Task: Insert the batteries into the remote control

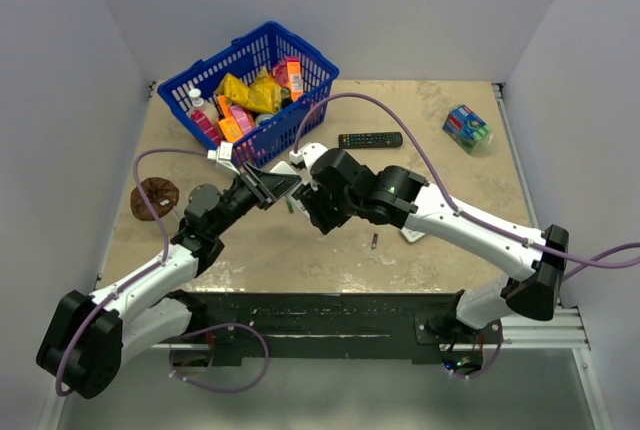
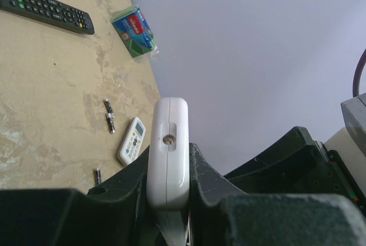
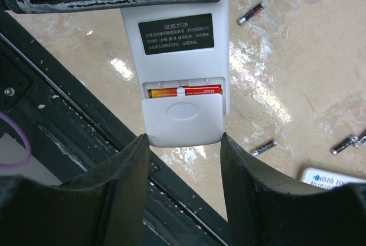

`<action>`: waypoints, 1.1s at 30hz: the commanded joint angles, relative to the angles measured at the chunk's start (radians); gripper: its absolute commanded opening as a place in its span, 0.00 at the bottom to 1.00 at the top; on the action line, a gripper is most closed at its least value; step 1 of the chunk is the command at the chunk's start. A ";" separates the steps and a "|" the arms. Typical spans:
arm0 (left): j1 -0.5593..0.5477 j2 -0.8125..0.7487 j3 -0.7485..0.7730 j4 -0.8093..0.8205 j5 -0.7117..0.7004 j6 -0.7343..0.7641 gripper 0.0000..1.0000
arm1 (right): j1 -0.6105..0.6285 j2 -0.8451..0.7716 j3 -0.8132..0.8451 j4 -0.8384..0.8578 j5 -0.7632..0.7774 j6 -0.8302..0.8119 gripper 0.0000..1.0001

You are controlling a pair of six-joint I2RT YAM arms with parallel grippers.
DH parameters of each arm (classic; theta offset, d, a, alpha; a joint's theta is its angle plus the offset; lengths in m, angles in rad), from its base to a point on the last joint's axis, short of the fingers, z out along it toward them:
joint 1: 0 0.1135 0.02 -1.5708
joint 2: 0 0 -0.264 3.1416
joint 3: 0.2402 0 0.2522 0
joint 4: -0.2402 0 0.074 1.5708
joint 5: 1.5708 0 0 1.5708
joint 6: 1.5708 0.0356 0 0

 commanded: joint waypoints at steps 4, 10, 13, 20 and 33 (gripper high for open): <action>0.005 -0.016 0.046 0.036 0.007 -0.028 0.00 | 0.006 -0.005 0.039 0.014 0.039 -0.024 0.42; 0.005 -0.023 0.046 0.027 0.007 -0.033 0.00 | 0.006 -0.014 0.036 0.028 0.062 -0.027 0.42; 0.005 -0.025 0.049 0.021 0.009 -0.037 0.00 | 0.006 -0.017 0.034 0.036 0.064 -0.032 0.42; 0.005 -0.031 0.058 -0.016 0.007 -0.042 0.00 | 0.006 -0.028 0.027 0.054 0.062 -0.040 0.42; 0.005 -0.043 0.066 -0.022 0.001 -0.056 0.00 | 0.006 -0.003 0.011 0.045 0.044 -0.044 0.42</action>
